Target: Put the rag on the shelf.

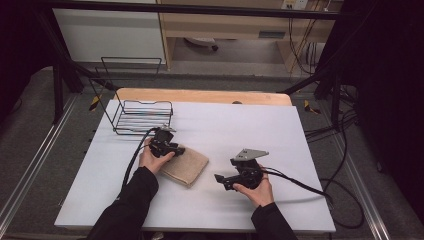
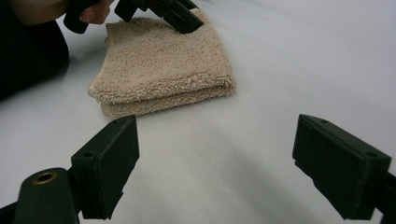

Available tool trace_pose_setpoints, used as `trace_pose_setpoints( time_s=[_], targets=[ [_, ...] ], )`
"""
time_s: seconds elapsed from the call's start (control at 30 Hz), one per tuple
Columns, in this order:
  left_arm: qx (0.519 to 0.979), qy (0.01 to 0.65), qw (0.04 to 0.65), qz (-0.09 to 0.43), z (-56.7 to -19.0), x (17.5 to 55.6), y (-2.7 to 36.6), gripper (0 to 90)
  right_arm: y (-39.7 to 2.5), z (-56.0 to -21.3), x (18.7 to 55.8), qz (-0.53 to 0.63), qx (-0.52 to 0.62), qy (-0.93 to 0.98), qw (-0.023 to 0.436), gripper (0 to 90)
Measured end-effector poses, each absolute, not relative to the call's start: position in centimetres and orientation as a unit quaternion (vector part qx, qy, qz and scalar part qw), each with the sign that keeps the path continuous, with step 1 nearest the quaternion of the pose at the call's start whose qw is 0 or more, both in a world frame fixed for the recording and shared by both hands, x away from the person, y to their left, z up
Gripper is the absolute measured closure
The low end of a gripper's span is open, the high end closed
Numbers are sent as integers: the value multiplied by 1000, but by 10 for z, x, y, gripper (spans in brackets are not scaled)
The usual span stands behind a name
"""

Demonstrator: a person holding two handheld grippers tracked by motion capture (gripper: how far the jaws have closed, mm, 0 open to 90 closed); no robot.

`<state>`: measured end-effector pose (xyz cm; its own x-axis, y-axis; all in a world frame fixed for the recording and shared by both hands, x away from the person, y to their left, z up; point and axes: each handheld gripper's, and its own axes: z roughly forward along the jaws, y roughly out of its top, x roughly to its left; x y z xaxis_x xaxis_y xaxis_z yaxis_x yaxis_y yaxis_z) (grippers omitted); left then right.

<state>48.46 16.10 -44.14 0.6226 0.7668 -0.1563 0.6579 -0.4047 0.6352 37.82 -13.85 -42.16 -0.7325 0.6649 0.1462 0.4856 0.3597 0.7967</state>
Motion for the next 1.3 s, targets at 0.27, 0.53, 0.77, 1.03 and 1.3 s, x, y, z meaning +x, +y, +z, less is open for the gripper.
trace_pose_setpoints(
  time_s=[0.27,0.53,0.77,1.03,1.3],
  targets=[
    [844,415,330,77,-437,480,155,802,-131,-419,374,455,337,818,101,195],
    [834,417,346,105,-417,466,164,815,-114,-422,372,459,323,822,93,234],
    [822,432,347,131,-406,446,173,814,-104,-424,371,465,320,820,94,286],
    [814,446,335,160,-401,430,189,813,-72,-425,366,465,285,834,82,451],
    [800,472,331,167,-413,432,206,813,-41,-442,369,458,277,843,57,695]
  ],
)
